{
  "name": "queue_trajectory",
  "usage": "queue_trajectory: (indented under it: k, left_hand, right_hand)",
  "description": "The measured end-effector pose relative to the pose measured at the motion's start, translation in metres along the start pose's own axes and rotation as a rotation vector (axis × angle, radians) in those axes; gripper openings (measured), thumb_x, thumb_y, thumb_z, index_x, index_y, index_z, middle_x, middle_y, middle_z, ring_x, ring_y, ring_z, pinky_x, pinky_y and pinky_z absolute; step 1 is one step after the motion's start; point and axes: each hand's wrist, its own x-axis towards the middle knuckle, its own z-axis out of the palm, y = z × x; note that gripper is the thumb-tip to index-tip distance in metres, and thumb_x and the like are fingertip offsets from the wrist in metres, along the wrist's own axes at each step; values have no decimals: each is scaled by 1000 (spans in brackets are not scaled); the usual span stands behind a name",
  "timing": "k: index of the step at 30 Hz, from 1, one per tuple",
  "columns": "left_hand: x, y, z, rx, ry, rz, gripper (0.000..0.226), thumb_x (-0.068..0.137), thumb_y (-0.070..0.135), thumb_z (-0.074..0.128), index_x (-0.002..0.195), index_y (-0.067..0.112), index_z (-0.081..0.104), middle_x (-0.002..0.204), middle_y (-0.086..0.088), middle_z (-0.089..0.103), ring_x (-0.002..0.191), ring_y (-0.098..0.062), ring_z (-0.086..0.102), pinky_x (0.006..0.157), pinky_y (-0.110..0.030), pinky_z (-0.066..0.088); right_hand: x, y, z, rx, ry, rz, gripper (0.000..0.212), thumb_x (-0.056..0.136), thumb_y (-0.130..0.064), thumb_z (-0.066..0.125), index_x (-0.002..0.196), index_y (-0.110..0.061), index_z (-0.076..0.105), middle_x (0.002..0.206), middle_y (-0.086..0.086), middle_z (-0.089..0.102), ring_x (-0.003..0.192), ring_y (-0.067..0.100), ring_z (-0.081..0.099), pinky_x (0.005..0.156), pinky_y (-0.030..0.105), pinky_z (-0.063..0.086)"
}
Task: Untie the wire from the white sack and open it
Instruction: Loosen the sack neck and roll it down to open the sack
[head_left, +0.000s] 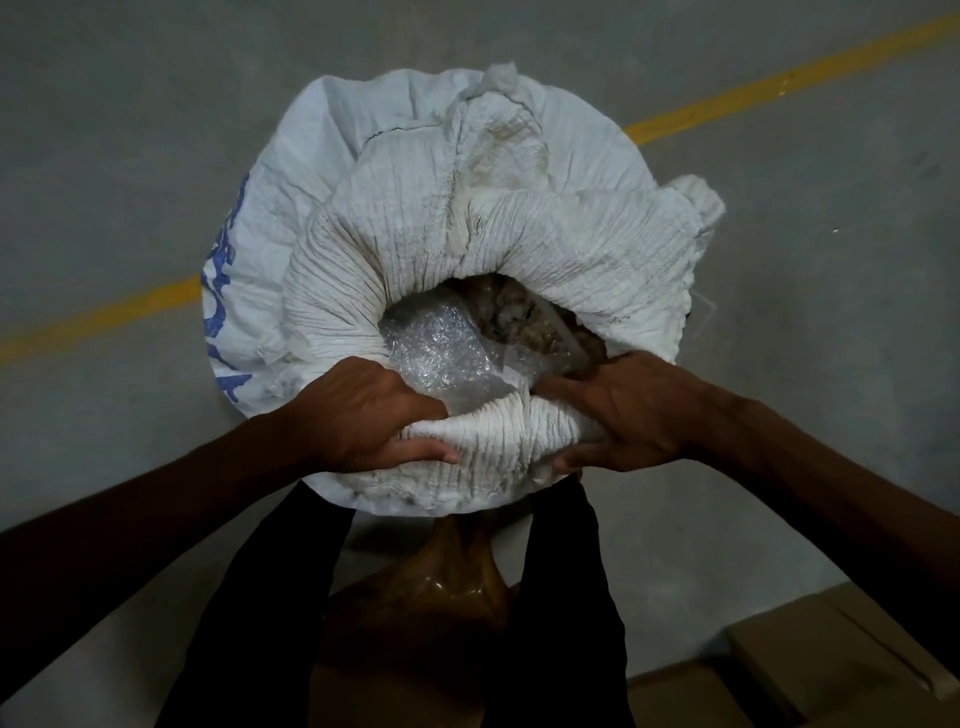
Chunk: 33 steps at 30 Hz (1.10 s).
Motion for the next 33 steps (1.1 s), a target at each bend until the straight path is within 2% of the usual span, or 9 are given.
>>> queue_trajectory:
  k: [4, 8, 11, 13, 17, 20, 25, 28, 33]
  left_hand:
    - [-5, 0, 4, -11, -43, 29, 63, 96, 82, 39, 79, 29, 70, 55, 3, 64, 51, -17, 64, 52, -31, 47]
    - [1, 0, 4, -35, -28, 91, 57, 98, 77, 43, 89, 31, 75, 57, 1, 69, 62, -19, 72, 96, -39, 59]
    - [4, 2, -2, -63, -51, 9, 60, 95, 83, 36, 92, 36, 72, 65, 7, 71, 63, -14, 70, 63, -31, 53]
    - [8, 0, -6, -70, -59, -30, 63, 92, 87, 30, 97, 39, 71, 74, 12, 74, 67, -9, 70, 57, -28, 46]
    - [13, -6, -10, -49, -69, -77, 67, 89, 91, 27, 104, 42, 70, 87, 15, 77, 77, -9, 72, 63, -32, 52]
    - [14, -8, -13, 11, -87, -78, 66, 92, 87, 26, 102, 39, 70, 84, 11, 77, 77, -13, 73, 66, -33, 52]
    - [28, -13, -17, 61, -126, 66, 68, 98, 81, 30, 91, 33, 76, 77, 9, 74, 83, -13, 71, 107, -44, 43]
    - [40, -20, -26, -78, -90, -35, 65, 96, 81, 36, 108, 31, 77, 97, 10, 79, 93, -15, 73, 94, -41, 54]
    - [65, -27, -34, -188, -61, -173, 66, 94, 76, 42, 137, 32, 64, 133, 6, 73, 115, -16, 70, 93, -31, 52]
  right_hand:
    - [1, 0, 6, 119, -49, -41, 75, 83, -86, 52, 131, -30, 64, 135, -3, 65, 122, 22, 64, 102, 40, 51]
    - [4, -6, 4, 185, -17, -10, 71, 81, -90, 47, 102, -25, 68, 87, -11, 67, 87, 17, 65, 85, 31, 47]
    - [6, -9, 3, 254, 7, 18, 78, 83, -95, 35, 89, -24, 66, 73, -17, 53, 72, 8, 53, 76, 26, 39]
    - [6, -9, 5, 270, 23, 46, 80, 83, -97, 27, 89, -27, 65, 72, -12, 62, 71, 13, 62, 73, 28, 44]
    - [7, -9, 3, 254, 71, 127, 85, 78, -100, 18, 106, -32, 62, 80, -4, 72, 79, 19, 71, 75, 31, 52]
    - [11, -8, 1, 287, 85, 158, 74, 81, -96, 31, 116, -33, 47, 94, -3, 76, 81, 20, 72, 79, 35, 56]
    - [18, -10, -4, 369, 33, 248, 90, 81, -90, 40, 154, -37, 37, 118, -2, 78, 110, 22, 74, 98, 37, 55]
    - [27, -9, -2, 414, 67, 319, 94, 84, -88, 42, 160, -34, 32, 116, 4, 76, 108, 27, 73, 92, 37, 56]
    - [41, -6, -4, 553, 239, 345, 96, 92, -72, 58, 167, -31, 13, 168, 0, 38, 150, 17, 42, 121, 34, 38]
